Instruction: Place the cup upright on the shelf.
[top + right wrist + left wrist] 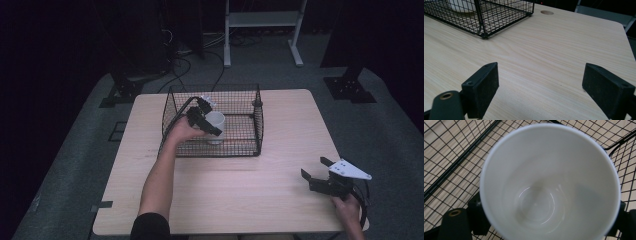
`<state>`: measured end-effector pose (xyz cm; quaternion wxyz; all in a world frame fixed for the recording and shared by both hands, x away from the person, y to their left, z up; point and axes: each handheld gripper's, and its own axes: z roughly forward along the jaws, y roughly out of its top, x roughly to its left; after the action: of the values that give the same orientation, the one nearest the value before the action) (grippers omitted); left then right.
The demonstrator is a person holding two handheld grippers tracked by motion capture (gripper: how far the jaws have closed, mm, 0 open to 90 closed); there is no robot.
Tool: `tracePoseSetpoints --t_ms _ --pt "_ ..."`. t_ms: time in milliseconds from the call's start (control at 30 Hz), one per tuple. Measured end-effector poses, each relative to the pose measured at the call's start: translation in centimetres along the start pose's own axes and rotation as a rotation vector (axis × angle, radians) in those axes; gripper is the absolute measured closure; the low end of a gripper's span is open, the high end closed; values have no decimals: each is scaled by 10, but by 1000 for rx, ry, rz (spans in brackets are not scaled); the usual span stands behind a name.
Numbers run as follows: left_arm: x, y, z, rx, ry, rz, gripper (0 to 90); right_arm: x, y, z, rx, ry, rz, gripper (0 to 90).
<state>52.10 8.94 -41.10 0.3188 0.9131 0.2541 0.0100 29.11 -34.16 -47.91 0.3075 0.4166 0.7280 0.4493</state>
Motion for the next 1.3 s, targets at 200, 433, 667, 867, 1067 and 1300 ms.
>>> tracePoseSetpoints --t_ms 200,433,667,867,1067,1300 --pt "-1 -1 -3 -8 0 3 188 0 0 0 -1 -1 1 131" --pt "-6 0 -6 -19 12 10 135 0 0 0 0 -1 0 131" --pt "-10 2 -12 -31 17 24 86 0 0 0 1 0 -2 131" --pt "-14 3 -19 -55 30 38 80 0 0 0 2 -1 -2 131" --pt "-15 6 -26 -77 28 44 80 0 0 0 0 -1 0 131" --pt "-18 7 -34 -105 45 51 70 0 0 0 1 0 6 131"
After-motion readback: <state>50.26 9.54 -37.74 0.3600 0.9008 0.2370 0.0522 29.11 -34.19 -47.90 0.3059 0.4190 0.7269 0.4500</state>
